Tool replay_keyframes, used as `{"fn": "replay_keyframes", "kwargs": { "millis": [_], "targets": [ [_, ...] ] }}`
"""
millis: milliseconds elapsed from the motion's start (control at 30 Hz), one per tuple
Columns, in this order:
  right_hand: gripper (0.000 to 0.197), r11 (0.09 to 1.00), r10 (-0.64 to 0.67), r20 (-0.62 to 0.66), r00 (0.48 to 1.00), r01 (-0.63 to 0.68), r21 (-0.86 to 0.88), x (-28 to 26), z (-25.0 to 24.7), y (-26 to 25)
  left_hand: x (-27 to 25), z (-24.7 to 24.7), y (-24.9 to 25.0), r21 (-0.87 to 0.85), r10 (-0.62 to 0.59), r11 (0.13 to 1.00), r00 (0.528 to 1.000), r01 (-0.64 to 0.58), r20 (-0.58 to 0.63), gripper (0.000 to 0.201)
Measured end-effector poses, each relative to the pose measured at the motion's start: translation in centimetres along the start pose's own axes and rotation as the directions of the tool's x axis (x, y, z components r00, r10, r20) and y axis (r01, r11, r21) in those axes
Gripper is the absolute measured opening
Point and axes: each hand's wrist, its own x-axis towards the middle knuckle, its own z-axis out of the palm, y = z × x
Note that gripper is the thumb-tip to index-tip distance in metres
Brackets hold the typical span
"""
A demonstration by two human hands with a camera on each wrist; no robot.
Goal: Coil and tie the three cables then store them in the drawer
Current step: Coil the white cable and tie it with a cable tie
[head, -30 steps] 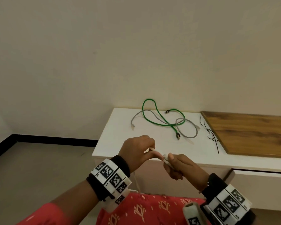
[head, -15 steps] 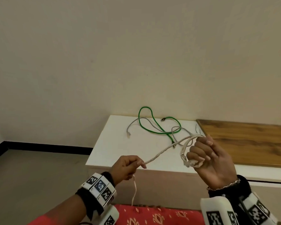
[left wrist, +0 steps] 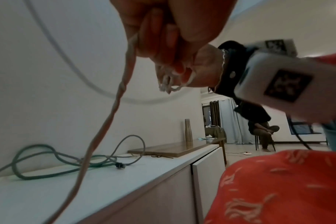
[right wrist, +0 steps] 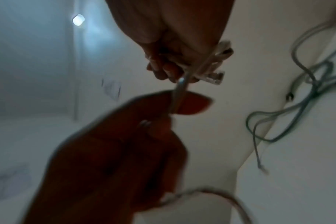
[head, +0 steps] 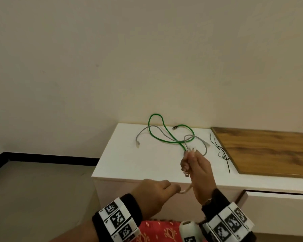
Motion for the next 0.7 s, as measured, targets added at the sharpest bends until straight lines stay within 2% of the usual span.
{"fn": "replay_keyframes", "kwargs": {
  "millis": [67, 100, 167, 233, 300, 367, 433, 467, 533, 567, 633, 700],
  "targets": [
    [0.037, 0.95, -0.084, 0.121, 0.989, 0.116, -0.289, -0.2, -0.2, 0.7, 0.3, -0.3, -0.3, 0.013, -0.045, 0.999, 0.996, 0.046, -0.076, 0.007],
    [0.038, 0.906, -0.094, 0.187, 0.978, 0.161, -0.391, -0.2, -0.3, 0.9, 0.5, -0.6, -0.6, 0.015, -0.072, 0.997, 0.991, 0.075, -0.113, 0.008],
    [0.039, 0.822, -0.068, 0.294, 0.953, 0.221, -0.526, -0.3, -0.3, 0.9, 0.7, -0.9, -1.3, 0.012, -0.156, 0.987, 0.975, 0.16, -0.156, 0.03],
    [0.045, 0.752, -0.017, 0.384, 0.923, 0.265, -0.603, -0.4, -0.2, 1.0, 1.0, -1.5, -1.9, 0.011, -0.231, 0.972, 0.958, 0.236, -0.171, 0.038],
    [0.055, 0.747, 0.081, 0.454, 0.887, 0.248, -0.617, -0.6, -0.3, 0.9, 0.9, -1.6, -2.5, -0.051, -0.289, 0.957, 0.947, 0.285, -0.14, 0.042],
    [0.052, 0.814, 0.222, 0.481, 0.848, 0.111, -0.57, -0.7, -0.2, 0.6, 0.6, -1.6, -2.8, -0.203, -0.35, 0.924, 0.932, 0.326, -0.098, 0.047],
    [0.044, 0.871, 0.318, 0.508, 0.801, -0.035, -0.491, -0.8, -0.1, -0.1, 0.5, -1.2, -2.9, -0.391, -0.437, 0.841, 0.896, 0.373, -0.085, 0.053],
    [0.043, 0.897, 0.343, 0.523, 0.78, -0.107, -0.429, -0.8, -0.2, -0.4, 0.6, -1.0, -2.8, -0.465, -0.485, 0.79, 0.872, 0.4, -0.074, 0.053],
    [0.045, 0.92, 0.392, 0.54, 0.745, -0.312, -0.237, -0.8, -0.6, -0.8, 0.9, -0.6, -3.0, -0.639, -0.562, 0.638, 0.827, 0.43, -0.004, 0.038],
    [0.044, 0.898, 0.415, 0.547, 0.727, -0.424, -0.118, -0.8, -0.8, -1.0, 1.0, -0.4, -3.1, -0.739, -0.567, 0.531, 0.822, 0.415, 0.054, 0.03],
    [0.041, 0.807, 0.438, 0.559, 0.703, -0.583, 0.1, -0.8, -1.2, -1.1, 1.1, -0.2, -3.2, -0.864, -0.502, 0.334, 0.847, 0.377, 0.175, 0.02],
    [0.041, 0.703, 0.421, 0.586, 0.692, -0.657, 0.271, -0.7, -1.4, -1.1, 0.8, 0.4, -3.1, -0.883, -0.454, 0.268, 0.859, 0.385, 0.236, 0.019]
  ]
}}
